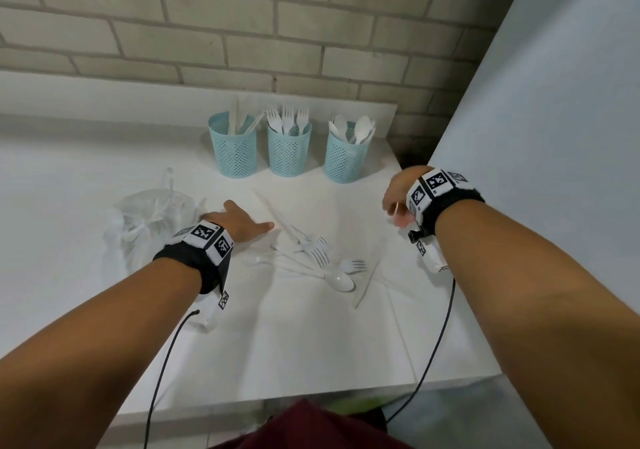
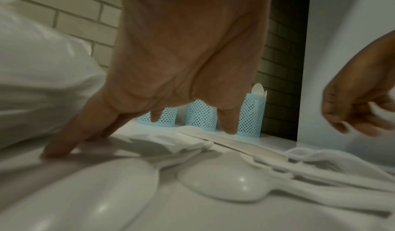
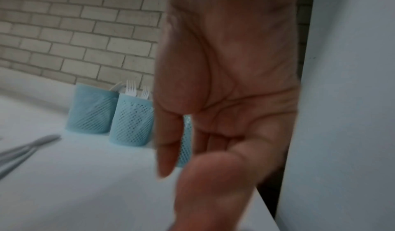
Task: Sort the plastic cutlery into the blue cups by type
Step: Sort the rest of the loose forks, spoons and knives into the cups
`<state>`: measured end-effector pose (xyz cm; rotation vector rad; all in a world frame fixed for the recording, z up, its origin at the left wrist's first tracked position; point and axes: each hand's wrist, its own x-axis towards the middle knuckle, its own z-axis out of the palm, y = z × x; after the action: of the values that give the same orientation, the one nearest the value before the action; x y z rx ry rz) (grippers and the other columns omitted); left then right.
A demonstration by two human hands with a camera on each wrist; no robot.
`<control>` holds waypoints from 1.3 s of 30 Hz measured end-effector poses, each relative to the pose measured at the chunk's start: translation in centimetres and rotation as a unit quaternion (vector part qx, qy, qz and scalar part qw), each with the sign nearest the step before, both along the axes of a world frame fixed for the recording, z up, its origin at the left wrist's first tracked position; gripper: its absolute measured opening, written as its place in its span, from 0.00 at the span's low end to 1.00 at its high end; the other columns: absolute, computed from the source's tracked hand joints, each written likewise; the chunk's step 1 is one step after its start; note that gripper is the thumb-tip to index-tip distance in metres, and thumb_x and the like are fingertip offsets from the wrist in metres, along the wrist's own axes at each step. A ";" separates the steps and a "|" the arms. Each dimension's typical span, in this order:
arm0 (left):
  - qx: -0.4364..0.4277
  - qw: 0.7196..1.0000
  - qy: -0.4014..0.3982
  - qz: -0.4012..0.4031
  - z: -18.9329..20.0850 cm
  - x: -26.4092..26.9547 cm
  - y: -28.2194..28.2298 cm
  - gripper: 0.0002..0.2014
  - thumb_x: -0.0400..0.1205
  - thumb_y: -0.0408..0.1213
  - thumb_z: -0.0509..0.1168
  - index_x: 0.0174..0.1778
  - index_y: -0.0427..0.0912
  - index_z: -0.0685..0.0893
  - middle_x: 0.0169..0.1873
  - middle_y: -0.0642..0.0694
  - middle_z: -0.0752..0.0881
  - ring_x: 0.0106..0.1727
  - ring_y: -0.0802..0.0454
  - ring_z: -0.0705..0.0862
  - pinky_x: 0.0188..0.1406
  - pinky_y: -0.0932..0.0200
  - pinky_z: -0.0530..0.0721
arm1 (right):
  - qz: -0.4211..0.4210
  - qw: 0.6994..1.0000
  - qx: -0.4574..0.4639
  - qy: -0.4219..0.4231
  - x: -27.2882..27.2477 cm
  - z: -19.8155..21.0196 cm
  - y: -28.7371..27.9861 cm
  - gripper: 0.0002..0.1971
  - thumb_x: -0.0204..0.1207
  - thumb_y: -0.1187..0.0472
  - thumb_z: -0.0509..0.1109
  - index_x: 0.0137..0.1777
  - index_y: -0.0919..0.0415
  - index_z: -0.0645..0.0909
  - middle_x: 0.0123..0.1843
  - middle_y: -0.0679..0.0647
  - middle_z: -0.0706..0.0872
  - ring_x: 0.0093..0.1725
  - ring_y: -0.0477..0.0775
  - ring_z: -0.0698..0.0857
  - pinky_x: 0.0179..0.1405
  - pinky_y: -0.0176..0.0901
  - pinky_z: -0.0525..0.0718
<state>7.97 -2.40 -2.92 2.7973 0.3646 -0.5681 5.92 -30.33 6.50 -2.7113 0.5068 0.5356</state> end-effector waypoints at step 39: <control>-0.227 0.963 -0.140 0.045 -0.6 -1.4 -7.5 0.26 0.78 0.34 0.68 0.67 0.30 0.64 0.61 0.32 0.81 0.63 0.36 0.80 0.58 0.50 0.77 | -0.025 0.989 0.014 -0.145 0.4 -7.5 11.6 0.12 0.79 0.71 0.62 0.60 0.70 0.80 0.64 0.64 0.84 0.65 0.62 0.82 0.62 0.46 0.80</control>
<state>6.55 -9.89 -3.48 2.3569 0.2605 -0.1958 6.29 -18.76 -1.04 -2.6785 0.4826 0.1302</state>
